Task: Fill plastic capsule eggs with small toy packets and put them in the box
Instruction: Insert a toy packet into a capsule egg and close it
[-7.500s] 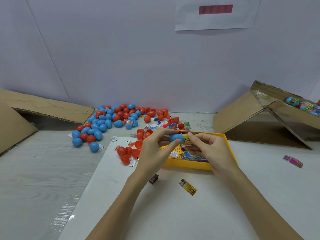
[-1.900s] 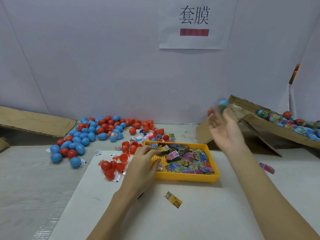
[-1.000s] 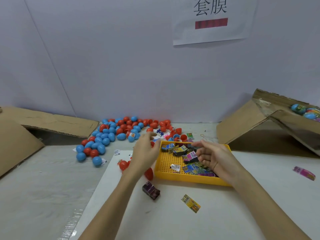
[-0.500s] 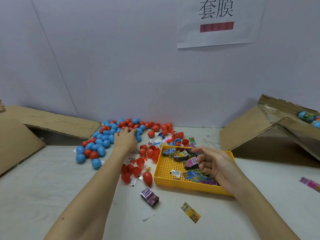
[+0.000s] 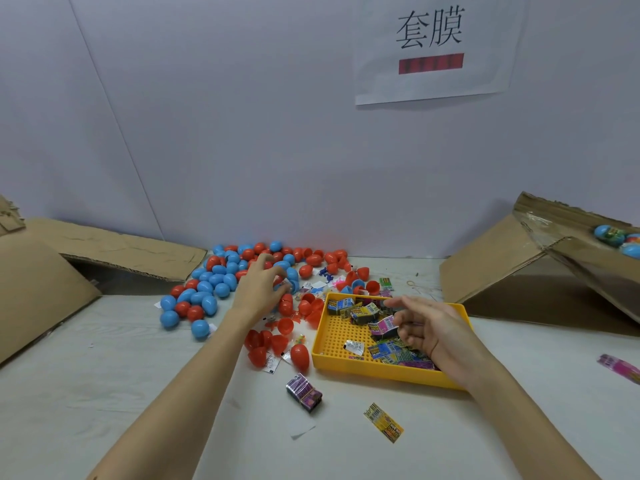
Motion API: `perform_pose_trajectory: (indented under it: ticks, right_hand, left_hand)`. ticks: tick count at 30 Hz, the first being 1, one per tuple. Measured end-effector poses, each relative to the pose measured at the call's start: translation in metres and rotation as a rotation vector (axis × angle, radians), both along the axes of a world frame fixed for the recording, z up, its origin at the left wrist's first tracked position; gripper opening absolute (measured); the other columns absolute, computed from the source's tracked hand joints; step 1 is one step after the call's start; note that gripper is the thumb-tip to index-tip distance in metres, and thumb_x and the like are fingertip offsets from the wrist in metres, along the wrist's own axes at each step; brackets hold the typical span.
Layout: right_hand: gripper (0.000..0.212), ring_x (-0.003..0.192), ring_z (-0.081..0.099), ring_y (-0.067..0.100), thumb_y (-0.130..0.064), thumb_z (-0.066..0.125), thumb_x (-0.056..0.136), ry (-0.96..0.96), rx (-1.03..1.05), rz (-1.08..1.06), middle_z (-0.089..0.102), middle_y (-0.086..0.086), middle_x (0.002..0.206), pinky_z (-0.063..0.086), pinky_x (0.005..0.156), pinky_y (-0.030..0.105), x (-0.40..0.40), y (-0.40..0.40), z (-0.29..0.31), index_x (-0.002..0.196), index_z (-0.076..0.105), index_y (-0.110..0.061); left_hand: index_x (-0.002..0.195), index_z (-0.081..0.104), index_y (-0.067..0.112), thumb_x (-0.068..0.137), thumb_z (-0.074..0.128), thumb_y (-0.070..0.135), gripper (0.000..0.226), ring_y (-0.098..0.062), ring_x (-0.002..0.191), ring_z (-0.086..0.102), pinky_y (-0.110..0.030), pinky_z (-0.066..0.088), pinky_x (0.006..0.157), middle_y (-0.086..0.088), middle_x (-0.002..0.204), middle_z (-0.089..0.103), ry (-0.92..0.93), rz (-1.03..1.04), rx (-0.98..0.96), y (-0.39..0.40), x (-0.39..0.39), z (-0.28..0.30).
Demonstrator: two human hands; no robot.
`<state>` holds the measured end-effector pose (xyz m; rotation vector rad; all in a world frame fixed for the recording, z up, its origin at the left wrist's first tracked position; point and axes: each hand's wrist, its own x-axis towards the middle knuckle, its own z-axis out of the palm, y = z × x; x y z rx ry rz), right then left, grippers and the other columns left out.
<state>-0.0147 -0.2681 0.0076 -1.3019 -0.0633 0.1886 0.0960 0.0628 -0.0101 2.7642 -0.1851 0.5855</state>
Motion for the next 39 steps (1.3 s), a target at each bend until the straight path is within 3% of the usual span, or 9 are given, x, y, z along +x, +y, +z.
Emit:
perform_pose_trajectory:
  ticks: [5,7,9,13,19,23,29,34,39]
  right_hand:
    - [0.027,0.061,0.063,0.016,-0.020,0.058,0.104,0.004,0.003,-0.008,0.068,0.011,0.079,0.052,0.052,0.022,0.000,-0.001,-0.001,0.105,0.079,-0.004]
    - [0.026,0.062,0.063,0.016,-0.020,0.058,0.104,0.003,0.001,-0.005,0.068,0.010,0.078,0.052,0.052,0.022,0.000,0.000,-0.001,0.105,0.080,-0.005]
    - [0.026,0.062,0.063,0.016,-0.019,0.058,0.104,-0.002,-0.001,-0.004,0.068,0.011,0.079,0.053,0.052,0.022,0.000,0.000,-0.001,0.104,0.080,-0.005]
    - [0.026,0.061,0.063,0.017,-0.018,0.057,0.105,-0.009,-0.006,-0.009,0.069,0.011,0.078,0.052,0.051,0.022,-0.001,0.000,-0.001,0.106,0.079,-0.004]
    - [0.024,0.058,0.063,0.019,-0.018,0.058,0.105,-0.064,-0.079,-0.016,0.069,0.014,0.078,0.050,0.049,0.022,-0.005,0.006,0.001,0.108,0.076,-0.002]
    - [0.022,0.063,0.069,0.022,-0.011,0.056,0.105,-0.335,-0.329,-0.157,0.074,0.009,0.088,0.054,0.051,0.026,-0.013,0.015,-0.001,0.121,0.071,-0.015]
    - [0.046,0.096,0.067,0.000,-0.017,0.062,0.102,-0.593,-0.730,-0.204,0.068,-0.014,0.121,0.062,0.076,0.025,-0.024,0.032,-0.006,0.143,0.057,-0.037]
    - [0.035,0.106,0.070,0.011,-0.017,0.064,0.100,-0.519,-0.606,-0.212,0.072,-0.005,0.121,0.063,0.087,0.038,-0.024,0.028,-0.001,0.135,0.066,-0.025]
    - [0.035,0.101,0.071,0.012,-0.041,0.071,0.085,-0.480,-0.518,-0.202,0.074,-0.010,0.106,0.064,0.083,0.040,-0.025,0.027,-0.001,0.117,0.071,-0.027]
  left_hand:
    - [0.117,0.076,0.018,0.092,0.074,0.026,0.026,-0.012,0.086,0.050,-0.019,0.039,0.069,0.002,0.100,0.053,-0.004,-0.038,-0.067,0.000,-0.008,-0.004]
    - [0.115,0.077,0.016,0.092,0.074,0.020,0.024,-0.009,0.081,0.049,-0.014,0.034,0.065,0.004,0.095,0.053,-0.004,-0.041,-0.097,0.000,-0.009,-0.006]
    - [0.111,0.078,0.014,0.090,0.077,0.016,0.021,-0.011,0.083,0.052,-0.016,0.040,0.069,0.002,0.097,0.057,-0.034,-0.022,-0.161,-0.002,-0.011,-0.006]
    - [0.108,0.078,0.014,0.087,0.080,0.016,0.021,-0.018,0.084,0.062,-0.036,0.056,0.081,-0.001,0.103,0.060,-0.096,0.025,-0.337,-0.013,-0.021,0.005]
    - [0.105,0.077,0.020,0.088,0.079,0.019,0.018,-0.006,0.086,0.066,-0.014,0.055,0.074,0.003,0.107,0.061,-0.166,-0.074,-0.627,-0.061,-0.076,0.023]
    - [0.102,0.076,0.024,0.088,0.080,0.020,0.015,-0.007,0.086,0.069,-0.015,0.056,0.073,0.008,0.109,0.061,-0.094,-0.187,-0.834,-0.100,-0.115,0.014]
    - [0.114,0.076,0.020,0.091,0.077,0.025,0.024,-0.017,0.091,0.075,-0.041,0.063,0.083,0.004,0.105,0.075,0.112,-0.346,-0.953,-0.118,-0.131,0.011]
    - [0.109,0.073,0.033,0.090,0.079,0.028,0.021,-0.013,0.087,0.075,-0.030,0.063,0.074,0.010,0.098,0.076,0.079,-0.389,-0.994,-0.116,-0.134,0.015]
    - [0.099,0.074,0.024,0.090,0.078,0.018,0.012,-0.020,0.083,0.076,-0.033,0.063,0.068,0.001,0.095,0.077,0.072,-0.426,-1.008,-0.114,-0.134,0.016]
